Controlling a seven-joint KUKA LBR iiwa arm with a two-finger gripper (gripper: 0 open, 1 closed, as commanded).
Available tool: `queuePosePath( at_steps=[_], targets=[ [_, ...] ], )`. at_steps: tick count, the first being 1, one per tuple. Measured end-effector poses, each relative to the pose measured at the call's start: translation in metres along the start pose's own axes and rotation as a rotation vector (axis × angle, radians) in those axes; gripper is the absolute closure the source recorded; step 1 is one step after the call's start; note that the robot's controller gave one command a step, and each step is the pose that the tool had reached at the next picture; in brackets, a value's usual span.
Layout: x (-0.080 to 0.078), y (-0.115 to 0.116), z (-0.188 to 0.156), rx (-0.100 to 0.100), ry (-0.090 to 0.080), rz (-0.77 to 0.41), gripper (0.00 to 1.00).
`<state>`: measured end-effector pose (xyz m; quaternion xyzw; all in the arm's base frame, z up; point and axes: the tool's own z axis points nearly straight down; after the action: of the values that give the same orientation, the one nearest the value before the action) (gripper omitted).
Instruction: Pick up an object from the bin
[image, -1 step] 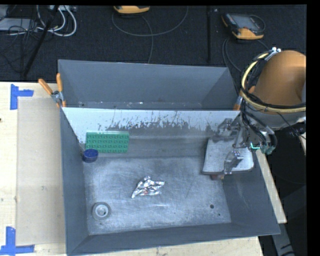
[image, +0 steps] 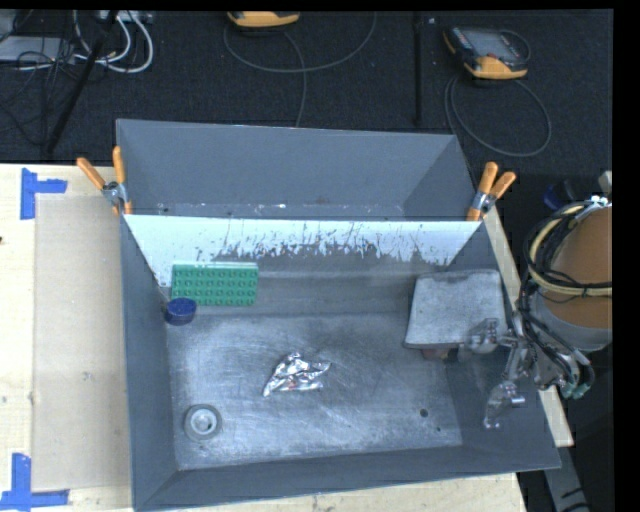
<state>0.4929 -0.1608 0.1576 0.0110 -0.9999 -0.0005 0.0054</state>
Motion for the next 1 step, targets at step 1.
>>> queuePosePath(
  at_steps=[1],
  targets=[
    [-0.0348, 0.0006, 0.0563, -0.001, -0.008, -0.069, 0.00]
  ],
)
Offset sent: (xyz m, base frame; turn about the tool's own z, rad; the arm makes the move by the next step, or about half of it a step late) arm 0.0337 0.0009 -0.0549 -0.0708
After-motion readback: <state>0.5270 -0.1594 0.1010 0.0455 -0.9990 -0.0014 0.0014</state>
